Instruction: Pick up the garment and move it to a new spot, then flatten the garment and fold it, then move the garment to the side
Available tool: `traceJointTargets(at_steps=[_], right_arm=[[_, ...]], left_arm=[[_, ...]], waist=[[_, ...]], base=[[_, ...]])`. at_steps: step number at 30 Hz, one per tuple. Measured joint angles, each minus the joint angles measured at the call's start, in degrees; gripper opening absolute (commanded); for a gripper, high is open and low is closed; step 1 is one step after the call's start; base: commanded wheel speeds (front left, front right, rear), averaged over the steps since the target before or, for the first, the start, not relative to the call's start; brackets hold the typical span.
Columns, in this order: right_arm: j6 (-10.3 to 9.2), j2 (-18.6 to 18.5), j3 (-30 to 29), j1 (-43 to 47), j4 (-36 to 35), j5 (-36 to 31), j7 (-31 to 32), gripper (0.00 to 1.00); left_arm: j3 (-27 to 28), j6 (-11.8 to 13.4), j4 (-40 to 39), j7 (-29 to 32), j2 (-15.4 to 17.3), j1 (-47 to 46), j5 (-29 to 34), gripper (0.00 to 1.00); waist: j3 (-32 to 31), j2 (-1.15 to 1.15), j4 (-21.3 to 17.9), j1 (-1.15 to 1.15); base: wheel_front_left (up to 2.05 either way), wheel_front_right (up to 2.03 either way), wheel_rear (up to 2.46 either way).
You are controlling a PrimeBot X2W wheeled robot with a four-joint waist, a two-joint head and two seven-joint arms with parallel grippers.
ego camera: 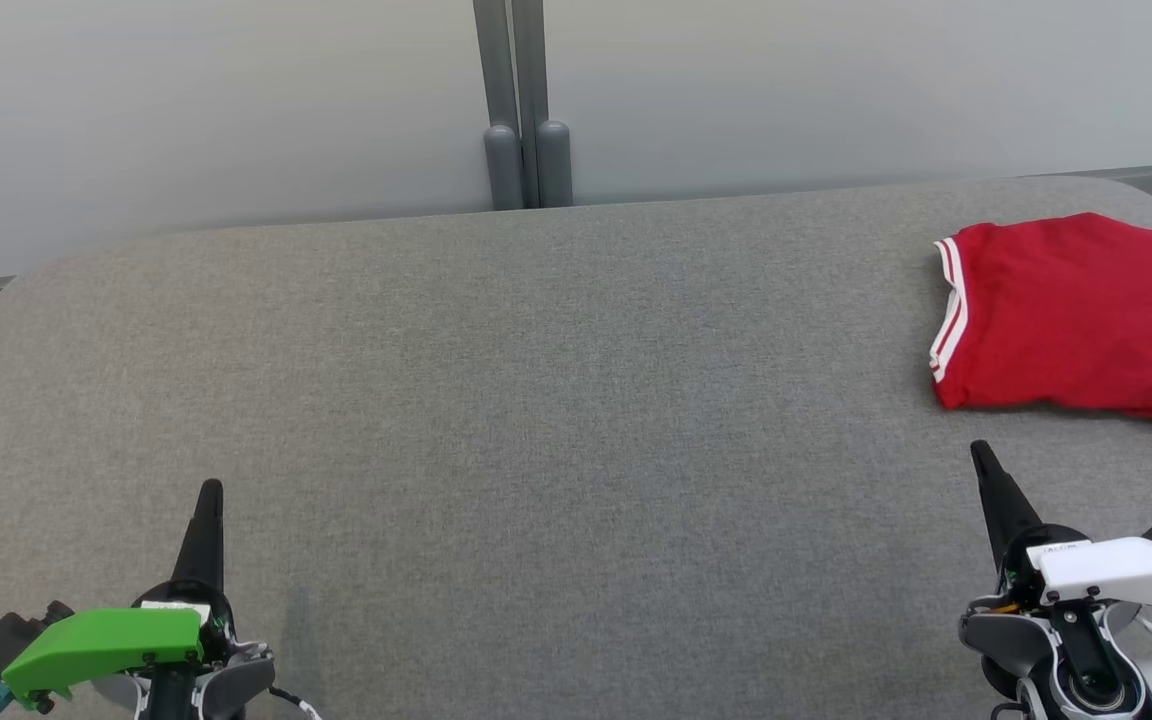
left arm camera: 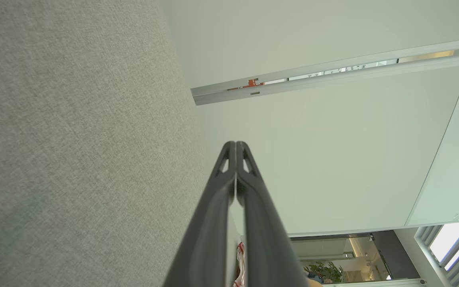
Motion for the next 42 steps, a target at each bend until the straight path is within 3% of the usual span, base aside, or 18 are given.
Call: traceJointTargets(at_steps=[22,42], right_arm=[[0.00,0.12,-0.37,-1.47,0.30,9.66,2.23,0.00],[0.00,0.14,-0.38,-1.49,0.32,9.70,2.23,0.00]], left_arm=[[1.10,-0.86,0.29,2.36,0.01,-1.72,-8.27,0.00],[1.18,-0.87,0.30,2.37,0.01,-1.82,-8.38,0.00]], waist=[[0.17,0.00,-0.02,0.00],[0.17,0.00,-0.02,0.00]], base=[[0.00,0.00,0.00],[0.00,0.00,0.00]])
